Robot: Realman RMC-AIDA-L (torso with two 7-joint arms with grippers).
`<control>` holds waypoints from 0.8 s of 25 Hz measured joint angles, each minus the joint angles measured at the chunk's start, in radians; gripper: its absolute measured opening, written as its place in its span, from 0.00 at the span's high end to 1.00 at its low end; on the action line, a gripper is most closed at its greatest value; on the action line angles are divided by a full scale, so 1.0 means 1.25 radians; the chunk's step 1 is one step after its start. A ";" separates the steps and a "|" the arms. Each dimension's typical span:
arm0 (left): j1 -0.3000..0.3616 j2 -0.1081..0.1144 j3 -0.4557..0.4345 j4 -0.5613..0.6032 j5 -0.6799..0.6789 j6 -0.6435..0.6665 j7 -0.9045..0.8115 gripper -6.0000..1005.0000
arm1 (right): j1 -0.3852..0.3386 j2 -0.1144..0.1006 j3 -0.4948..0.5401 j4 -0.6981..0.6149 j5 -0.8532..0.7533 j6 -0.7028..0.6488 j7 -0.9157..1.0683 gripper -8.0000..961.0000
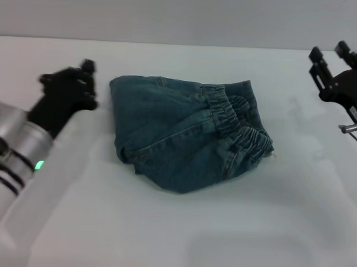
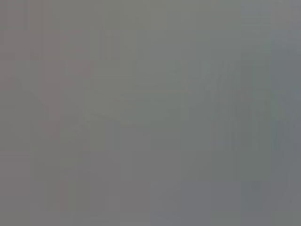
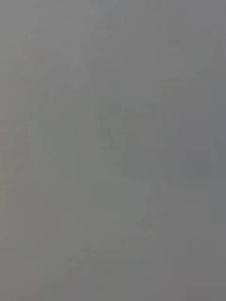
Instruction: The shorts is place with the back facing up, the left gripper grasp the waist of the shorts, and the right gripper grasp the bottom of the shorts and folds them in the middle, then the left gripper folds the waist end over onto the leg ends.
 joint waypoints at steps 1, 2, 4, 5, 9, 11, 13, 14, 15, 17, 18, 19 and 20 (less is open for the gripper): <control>0.007 0.000 -0.015 0.000 -0.001 0.005 0.011 0.99 | -0.003 0.001 0.001 0.000 0.009 -0.012 -0.016 0.50; 0.016 -0.001 -0.034 0.000 -0.001 0.012 0.024 0.99 | -0.008 0.002 -0.001 0.001 0.027 -0.025 -0.038 0.50; 0.028 -0.002 -0.058 0.003 -0.001 0.018 0.031 0.95 | -0.014 0.002 -0.002 0.001 0.065 -0.036 -0.063 0.47; 0.045 -0.003 -0.084 0.004 -0.002 0.027 0.034 0.91 | -0.016 0.002 0.000 0.001 0.077 -0.039 -0.067 0.45; 0.078 -0.005 -0.118 0.008 -0.026 0.062 0.031 0.76 | -0.039 0.000 0.021 0.001 0.125 -0.062 -0.069 0.38; 0.080 -0.005 -0.118 0.013 -0.044 0.066 0.031 0.70 | -0.057 0.000 0.045 0.008 0.162 -0.075 -0.069 0.35; 0.082 -0.005 -0.117 0.017 -0.054 0.067 0.031 0.63 | -0.075 0.001 0.078 0.048 0.224 -0.123 -0.073 0.31; 0.083 -0.005 -0.117 0.019 -0.058 0.068 0.031 0.60 | -0.075 0.001 0.078 0.048 0.224 -0.123 -0.073 0.29; 0.088 -0.005 -0.120 0.027 -0.072 0.069 0.031 0.57 | -0.079 0.001 0.083 0.072 0.248 -0.156 -0.078 0.28; 0.089 -0.005 -0.120 0.029 -0.075 0.069 0.030 0.50 | -0.081 0.002 0.086 0.127 0.299 -0.234 -0.097 0.24; 0.089 -0.005 -0.120 0.029 -0.075 0.069 0.030 0.47 | -0.082 0.002 0.086 0.144 0.317 -0.257 -0.105 0.22; 0.089 -0.005 -0.120 0.031 -0.083 0.069 0.030 0.44 | -0.082 0.002 0.086 0.163 0.337 -0.279 -0.112 0.22; 0.090 -0.004 -0.116 0.036 -0.109 0.073 0.030 0.41 | -0.083 0.003 0.086 0.178 0.351 -0.292 -0.115 0.22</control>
